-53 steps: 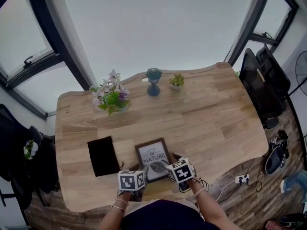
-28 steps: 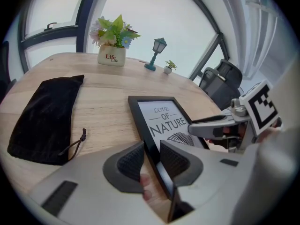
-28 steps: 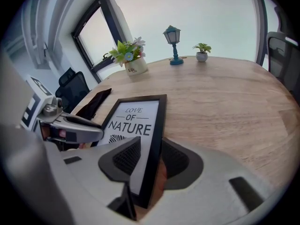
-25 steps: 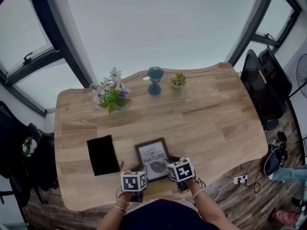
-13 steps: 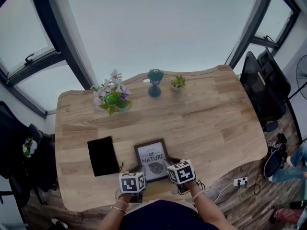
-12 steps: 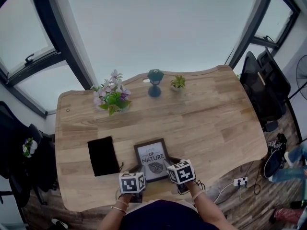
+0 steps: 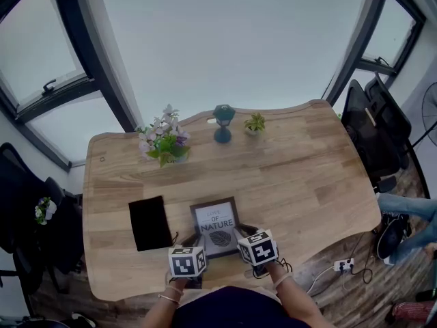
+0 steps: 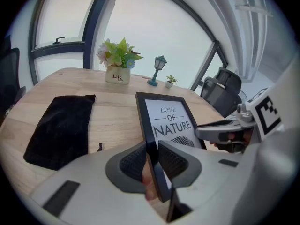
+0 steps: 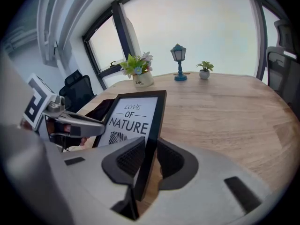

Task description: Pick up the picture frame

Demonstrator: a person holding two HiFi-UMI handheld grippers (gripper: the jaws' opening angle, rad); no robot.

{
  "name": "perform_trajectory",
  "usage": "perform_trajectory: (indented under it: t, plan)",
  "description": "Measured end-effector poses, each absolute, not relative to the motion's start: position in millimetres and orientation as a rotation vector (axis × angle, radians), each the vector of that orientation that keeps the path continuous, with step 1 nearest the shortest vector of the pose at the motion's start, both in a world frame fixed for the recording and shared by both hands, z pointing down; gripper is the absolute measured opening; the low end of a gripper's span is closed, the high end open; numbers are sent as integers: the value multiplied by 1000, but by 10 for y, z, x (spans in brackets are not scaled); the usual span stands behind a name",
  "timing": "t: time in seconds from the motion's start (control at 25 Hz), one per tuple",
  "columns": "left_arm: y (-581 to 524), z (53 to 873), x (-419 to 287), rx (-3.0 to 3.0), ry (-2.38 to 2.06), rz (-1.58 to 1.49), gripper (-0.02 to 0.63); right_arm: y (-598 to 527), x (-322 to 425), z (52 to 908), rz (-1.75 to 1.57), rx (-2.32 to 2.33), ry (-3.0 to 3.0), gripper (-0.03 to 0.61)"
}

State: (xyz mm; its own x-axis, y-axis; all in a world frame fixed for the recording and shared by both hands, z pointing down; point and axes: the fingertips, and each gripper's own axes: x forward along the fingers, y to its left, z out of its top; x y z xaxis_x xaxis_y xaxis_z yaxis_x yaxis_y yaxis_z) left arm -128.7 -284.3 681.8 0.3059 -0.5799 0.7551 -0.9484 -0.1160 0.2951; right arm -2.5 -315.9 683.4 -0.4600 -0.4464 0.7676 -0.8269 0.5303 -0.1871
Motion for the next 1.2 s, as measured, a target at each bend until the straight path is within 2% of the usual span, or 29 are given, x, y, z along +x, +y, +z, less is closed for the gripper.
perform_trajectory:
  t: [1.2]
  plan:
    - [-3005, 5848, -1293, 2001, -1667, 447, 66, -3267, -15, 5892, 444, 1197, -2344, 80]
